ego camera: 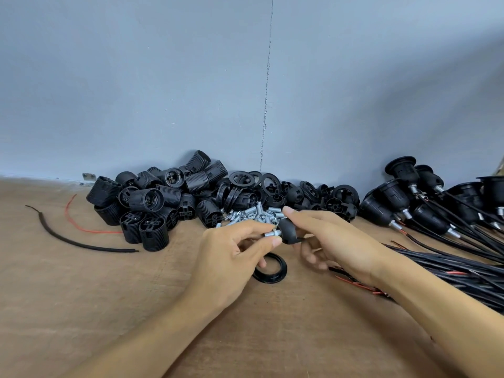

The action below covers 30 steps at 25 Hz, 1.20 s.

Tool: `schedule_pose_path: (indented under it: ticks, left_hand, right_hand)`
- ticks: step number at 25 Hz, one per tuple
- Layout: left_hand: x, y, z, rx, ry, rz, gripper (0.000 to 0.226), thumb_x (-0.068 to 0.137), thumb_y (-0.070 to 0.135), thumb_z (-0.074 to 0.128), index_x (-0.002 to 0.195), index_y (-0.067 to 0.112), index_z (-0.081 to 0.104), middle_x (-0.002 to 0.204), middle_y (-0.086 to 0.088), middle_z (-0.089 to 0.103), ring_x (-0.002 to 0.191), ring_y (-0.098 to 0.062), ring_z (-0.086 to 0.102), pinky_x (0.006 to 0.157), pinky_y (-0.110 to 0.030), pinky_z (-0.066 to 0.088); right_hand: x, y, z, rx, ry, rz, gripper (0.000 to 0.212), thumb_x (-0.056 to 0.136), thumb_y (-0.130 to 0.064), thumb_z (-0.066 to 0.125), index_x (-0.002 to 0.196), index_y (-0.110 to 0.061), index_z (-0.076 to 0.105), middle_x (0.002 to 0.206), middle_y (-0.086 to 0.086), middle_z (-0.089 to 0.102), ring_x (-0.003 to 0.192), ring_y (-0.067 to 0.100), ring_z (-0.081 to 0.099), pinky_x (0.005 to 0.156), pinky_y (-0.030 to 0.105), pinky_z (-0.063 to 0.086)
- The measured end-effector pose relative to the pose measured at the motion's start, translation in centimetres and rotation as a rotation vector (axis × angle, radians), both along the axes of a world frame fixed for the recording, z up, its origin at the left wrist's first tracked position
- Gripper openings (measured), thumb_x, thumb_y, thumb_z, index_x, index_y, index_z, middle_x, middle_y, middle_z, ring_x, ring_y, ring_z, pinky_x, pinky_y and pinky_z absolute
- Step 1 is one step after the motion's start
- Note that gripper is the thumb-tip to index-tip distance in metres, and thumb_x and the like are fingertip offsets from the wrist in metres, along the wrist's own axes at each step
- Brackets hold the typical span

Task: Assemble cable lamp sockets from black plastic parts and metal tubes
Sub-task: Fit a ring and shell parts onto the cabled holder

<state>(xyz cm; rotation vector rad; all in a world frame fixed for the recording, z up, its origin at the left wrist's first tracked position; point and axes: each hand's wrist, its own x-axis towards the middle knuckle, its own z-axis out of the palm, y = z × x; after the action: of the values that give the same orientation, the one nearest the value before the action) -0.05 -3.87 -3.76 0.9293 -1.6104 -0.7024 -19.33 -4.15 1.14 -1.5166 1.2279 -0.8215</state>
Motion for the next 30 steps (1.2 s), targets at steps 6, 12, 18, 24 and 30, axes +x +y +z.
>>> schedule_pose_path:
  ticks: [6, 12, 18, 24, 30]
  left_hand:
    - [0.0, -0.1, 0.0, -0.03, 0.015, 0.028, 0.019, 0.086, 0.018, 0.081, 0.093, 0.036, 0.078, 0.08, 0.015, 0.077, 0.052, -0.012, 0.068, 0.061, -0.016, 0.053]
    - [0.3, -0.7, -0.2, -0.003, 0.027, 0.046, 0.014, 0.087, 0.019, 0.079, 0.096, 0.029, 0.08, 0.081, 0.015, 0.077, 0.052, -0.012, 0.068, 0.057, -0.017, 0.052]
    - [0.4, -0.6, 0.2, 0.036, 0.074, 0.014, 0.02, 0.088, 0.021, 0.079, 0.088, 0.04, 0.079, 0.08, 0.01, 0.078, 0.052, -0.015, 0.069, 0.055, -0.017, 0.052]
    - [0.3, -0.6, 0.3, 0.079, 0.111, -0.045, 0.014, 0.089, 0.019, 0.077, 0.092, 0.032, 0.079, 0.081, 0.006, 0.079, 0.052, -0.015, 0.068, 0.054, -0.017, 0.049]
    - [-0.2, 0.3, 0.0, -0.051, 0.0, 0.022, 0.015, 0.082, 0.028, 0.079, 0.093, 0.038, 0.079, 0.077, 0.018, 0.076, 0.051, -0.008, 0.067, 0.056, -0.011, 0.048]
  right_hand:
    - [0.0, 0.1, 0.2, 0.052, 0.01, 0.001, 0.065, 0.087, -0.074, 0.048, 0.072, -0.013, 0.064, 0.061, 0.005, 0.052, 0.047, 0.017, 0.037, 0.044, 0.026, 0.029]
    - [-1.5, -0.3, 0.9, 0.062, -0.171, 0.252, 0.035, 0.091, -0.047, 0.063, 0.086, -0.014, 0.073, 0.069, 0.0, 0.05, 0.047, 0.008, 0.032, 0.042, 0.023, 0.018]
    - [-1.7, -0.8, 0.1, -0.095, -0.197, 0.212, 0.027, 0.092, -0.031, 0.062, 0.114, -0.022, 0.074, 0.069, -0.003, 0.043, 0.047, 0.008, 0.028, 0.041, 0.019, 0.022]
    - [-1.4, -0.8, -0.4, -0.329, -0.025, 0.151, 0.031, 0.095, -0.025, 0.062, 0.121, -0.038, 0.071, 0.104, -0.011, 0.068, 0.076, 0.009, 0.056, 0.062, 0.021, 0.046]
    - [-1.0, -0.6, -0.4, -0.202, 0.032, 0.084, 0.024, 0.099, -0.016, 0.058, 0.106, -0.028, 0.077, 0.077, 0.012, 0.063, 0.063, 0.015, 0.051, 0.054, 0.026, 0.037]
